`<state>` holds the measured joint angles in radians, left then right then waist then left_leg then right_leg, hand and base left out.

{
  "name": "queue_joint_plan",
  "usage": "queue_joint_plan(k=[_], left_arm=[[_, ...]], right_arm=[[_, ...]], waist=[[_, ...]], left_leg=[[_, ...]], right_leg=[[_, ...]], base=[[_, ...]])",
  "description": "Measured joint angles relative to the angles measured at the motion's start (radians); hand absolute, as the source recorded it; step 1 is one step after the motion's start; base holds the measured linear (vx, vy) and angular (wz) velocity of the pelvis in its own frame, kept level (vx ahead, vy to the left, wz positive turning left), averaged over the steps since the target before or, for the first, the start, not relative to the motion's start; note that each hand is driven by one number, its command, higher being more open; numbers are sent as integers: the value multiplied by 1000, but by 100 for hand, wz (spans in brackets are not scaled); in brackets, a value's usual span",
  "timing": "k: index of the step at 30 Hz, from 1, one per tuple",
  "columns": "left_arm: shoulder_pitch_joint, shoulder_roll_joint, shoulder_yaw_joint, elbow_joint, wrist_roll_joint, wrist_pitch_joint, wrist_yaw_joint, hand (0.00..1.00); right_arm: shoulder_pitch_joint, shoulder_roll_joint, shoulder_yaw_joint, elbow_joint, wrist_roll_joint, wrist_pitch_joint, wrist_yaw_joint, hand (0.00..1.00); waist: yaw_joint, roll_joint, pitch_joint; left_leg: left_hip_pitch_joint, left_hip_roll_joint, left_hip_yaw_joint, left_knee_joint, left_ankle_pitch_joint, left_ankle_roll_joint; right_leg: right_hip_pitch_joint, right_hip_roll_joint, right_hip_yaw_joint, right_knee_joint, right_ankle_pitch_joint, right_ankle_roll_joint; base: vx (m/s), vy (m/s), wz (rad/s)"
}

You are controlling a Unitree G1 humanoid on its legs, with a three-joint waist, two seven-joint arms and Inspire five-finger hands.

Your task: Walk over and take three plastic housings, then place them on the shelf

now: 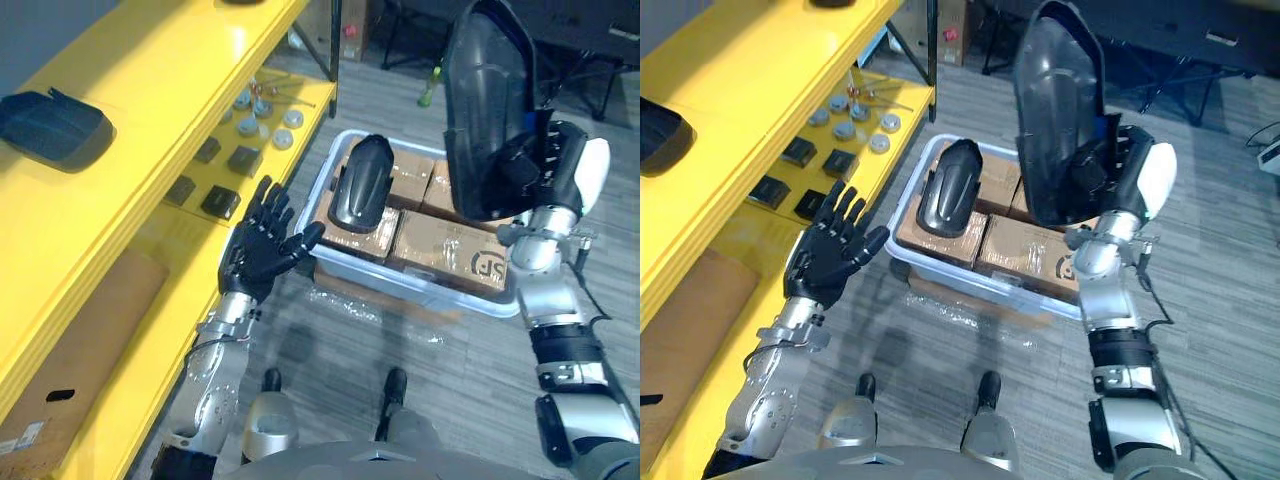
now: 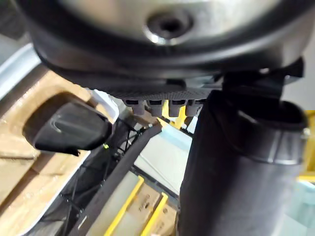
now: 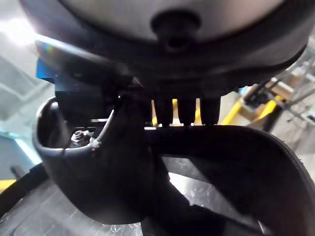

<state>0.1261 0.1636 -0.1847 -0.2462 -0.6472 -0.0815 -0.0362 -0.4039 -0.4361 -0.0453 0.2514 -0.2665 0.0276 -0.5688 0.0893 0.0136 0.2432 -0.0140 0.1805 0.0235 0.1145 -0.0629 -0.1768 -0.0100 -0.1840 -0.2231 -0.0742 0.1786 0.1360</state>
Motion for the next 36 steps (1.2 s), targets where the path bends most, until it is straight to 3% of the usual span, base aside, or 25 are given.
queue_joint_plan(k=[10,23,30,31,36], left_arm=[[-161,-20,-94,70,61,87,107,100],[-209,-33,-129,100,123,91,181,100],[-209,-42,-138,129,8,87,176,100],[-209,-42,-138,129,5,87,178,0],[-209,-45,-144,129,-68,86,197,0]], right_arm=[[0,54,127,-99,-51,-90,42,0],[3,150,287,-99,-30,-131,133,0],[66,209,353,-92,-20,-141,157,0],[70,210,353,-89,-20,-141,156,0],[78,220,376,-70,-17,-142,145,0]], waist=[[-39,-15,-79],[-42,-22,-95],[-38,-33,-132],[-39,-33,-132],[-47,-32,-139]], left_leg=[[46,4,21,-1,-5,-1],[74,5,23,-3,-5,-1],[76,3,19,-12,-4,-1],[77,3,19,-12,-4,-1],[78,4,17,-14,-2,-3]], right_leg=[[29,2,12,-1,0,0],[56,3,11,-2,0,0],[58,2,7,-3,-1,-1],[59,2,5,-3,-2,-3],[59,3,1,-3,-7,-10]], base=[[-21,5,-5],[-1,1,-1],[1,2,0],[0,0,0],[0,0,0]])
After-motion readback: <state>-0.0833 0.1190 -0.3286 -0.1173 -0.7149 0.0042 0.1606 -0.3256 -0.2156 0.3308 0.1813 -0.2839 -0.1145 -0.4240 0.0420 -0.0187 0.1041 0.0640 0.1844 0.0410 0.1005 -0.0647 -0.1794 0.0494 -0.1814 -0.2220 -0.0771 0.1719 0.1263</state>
